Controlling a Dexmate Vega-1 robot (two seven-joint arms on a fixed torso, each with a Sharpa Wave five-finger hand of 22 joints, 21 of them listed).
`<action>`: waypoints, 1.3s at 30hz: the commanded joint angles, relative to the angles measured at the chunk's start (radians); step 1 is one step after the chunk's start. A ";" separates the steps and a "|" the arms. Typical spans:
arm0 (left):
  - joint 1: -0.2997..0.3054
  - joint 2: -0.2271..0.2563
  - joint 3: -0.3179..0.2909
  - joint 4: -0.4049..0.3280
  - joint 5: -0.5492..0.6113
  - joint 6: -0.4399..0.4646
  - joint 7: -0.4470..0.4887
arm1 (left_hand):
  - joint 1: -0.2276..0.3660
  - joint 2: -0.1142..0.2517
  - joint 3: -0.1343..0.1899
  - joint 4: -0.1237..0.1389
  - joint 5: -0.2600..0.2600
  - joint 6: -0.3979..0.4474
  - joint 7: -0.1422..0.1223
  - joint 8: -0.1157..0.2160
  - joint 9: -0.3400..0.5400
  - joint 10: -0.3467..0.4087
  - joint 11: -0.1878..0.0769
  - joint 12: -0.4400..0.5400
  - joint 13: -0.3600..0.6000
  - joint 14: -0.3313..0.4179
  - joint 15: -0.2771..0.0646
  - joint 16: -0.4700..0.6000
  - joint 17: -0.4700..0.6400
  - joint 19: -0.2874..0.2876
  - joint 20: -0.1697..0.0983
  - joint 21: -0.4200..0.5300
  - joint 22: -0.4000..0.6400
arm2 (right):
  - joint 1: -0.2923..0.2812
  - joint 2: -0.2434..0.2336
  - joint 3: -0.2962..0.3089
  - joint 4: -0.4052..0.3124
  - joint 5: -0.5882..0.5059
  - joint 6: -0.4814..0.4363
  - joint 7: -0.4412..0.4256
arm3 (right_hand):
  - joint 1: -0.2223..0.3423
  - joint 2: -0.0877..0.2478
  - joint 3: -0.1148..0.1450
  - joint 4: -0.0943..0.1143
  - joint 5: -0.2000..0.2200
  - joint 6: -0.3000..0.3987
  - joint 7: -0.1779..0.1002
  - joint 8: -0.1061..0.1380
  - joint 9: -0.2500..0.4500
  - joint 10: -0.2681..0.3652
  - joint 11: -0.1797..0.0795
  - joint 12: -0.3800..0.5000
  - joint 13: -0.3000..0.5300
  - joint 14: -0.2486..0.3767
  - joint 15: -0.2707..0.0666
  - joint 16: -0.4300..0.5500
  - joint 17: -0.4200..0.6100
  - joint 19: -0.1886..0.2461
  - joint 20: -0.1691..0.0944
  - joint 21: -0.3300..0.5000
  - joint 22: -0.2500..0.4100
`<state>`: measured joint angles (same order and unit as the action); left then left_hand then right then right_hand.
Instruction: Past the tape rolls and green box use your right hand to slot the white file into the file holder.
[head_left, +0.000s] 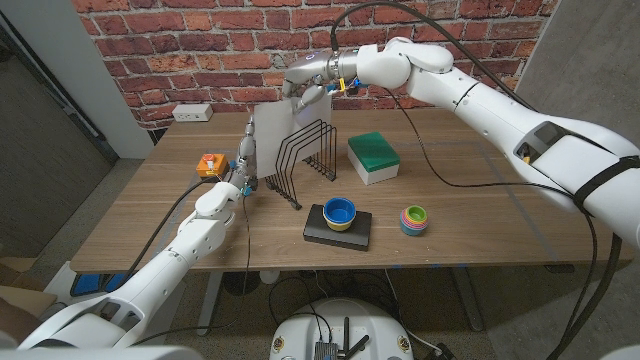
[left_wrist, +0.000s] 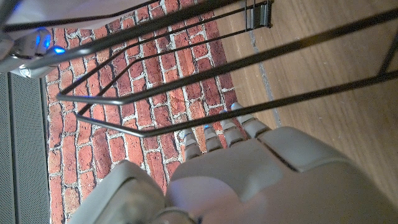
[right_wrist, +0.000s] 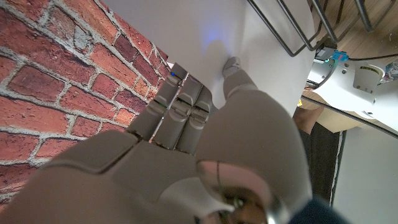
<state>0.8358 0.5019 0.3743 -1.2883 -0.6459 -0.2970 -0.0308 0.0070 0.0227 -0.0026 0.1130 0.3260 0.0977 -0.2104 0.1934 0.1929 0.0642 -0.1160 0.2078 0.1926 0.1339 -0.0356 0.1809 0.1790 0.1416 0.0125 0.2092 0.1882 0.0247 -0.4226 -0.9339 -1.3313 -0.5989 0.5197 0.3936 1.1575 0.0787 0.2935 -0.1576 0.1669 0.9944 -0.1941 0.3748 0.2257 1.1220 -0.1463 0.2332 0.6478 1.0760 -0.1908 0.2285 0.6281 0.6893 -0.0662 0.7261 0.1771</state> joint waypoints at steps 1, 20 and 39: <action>0.000 0.001 0.000 -0.001 0.000 0.000 0.000 | -0.001 0.008 0.000 0.005 0.006 -0.002 -0.009 0.006 0.005 -0.002 -0.008 0.007 0.005 0.006 -0.005 0.006 0.002 0.007 0.001 0.007 0.005 | 0.023 0.007 -0.005 0.026 -0.003 0.023 0.006 | 0.003 0.007 0.006 -0.003 0.010 0.006 -0.002 0.005 0.002 0.069 -0.062 0.006 0.004 -0.001 -0.049 0.002 0.002 -0.006 -0.123 0.008 0.003; 0.000 0.000 0.000 0.000 0.000 0.000 0.000 | 0.000 0.007 0.000 0.005 0.006 -0.002 -0.009 0.006 0.005 -0.002 -0.009 0.007 0.005 0.006 -0.005 0.006 0.002 0.008 0.001 0.007 0.005 | 0.020 0.009 -0.015 0.003 -0.028 0.017 0.008 | -0.004 0.010 0.010 -0.001 0.010 0.005 -0.002 0.006 0.002 0.069 -0.062 0.006 0.005 -0.003 -0.049 0.002 0.005 -0.006 -0.124 0.008 0.002; 0.000 0.001 0.000 0.000 0.000 0.000 0.000 | -0.001 0.007 0.000 0.005 0.006 -0.002 -0.009 0.006 0.005 -0.002 -0.006 0.007 0.005 0.005 -0.005 0.006 0.002 0.008 0.000 0.007 0.005 | 0.008 0.013 -0.030 -0.023 -0.079 -0.018 0.001 | -0.005 0.008 0.011 -0.002 0.010 0.004 -0.002 0.006 0.001 0.069 -0.062 0.004 0.002 -0.001 -0.049 0.000 0.002 -0.005 -0.123 0.008 0.002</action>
<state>0.8357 0.5025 0.3741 -1.2885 -0.6461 -0.2974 -0.0312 0.0070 0.0227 -0.0026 0.1129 0.3260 0.0977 -0.2104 0.1934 0.1929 0.0642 -0.1160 0.2078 0.1926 0.1339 -0.0355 0.1809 0.1790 0.1416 0.0125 0.2092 0.1882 0.0371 -0.4129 -0.9554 -1.3453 -0.6558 0.5135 0.4005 1.1478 0.0796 0.2973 -0.1617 0.1698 0.9943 -0.1941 0.3748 0.2254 1.1220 -0.1463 0.2320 0.6483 1.0760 -0.1908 0.2285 0.6279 0.6893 -0.0662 0.7261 0.1772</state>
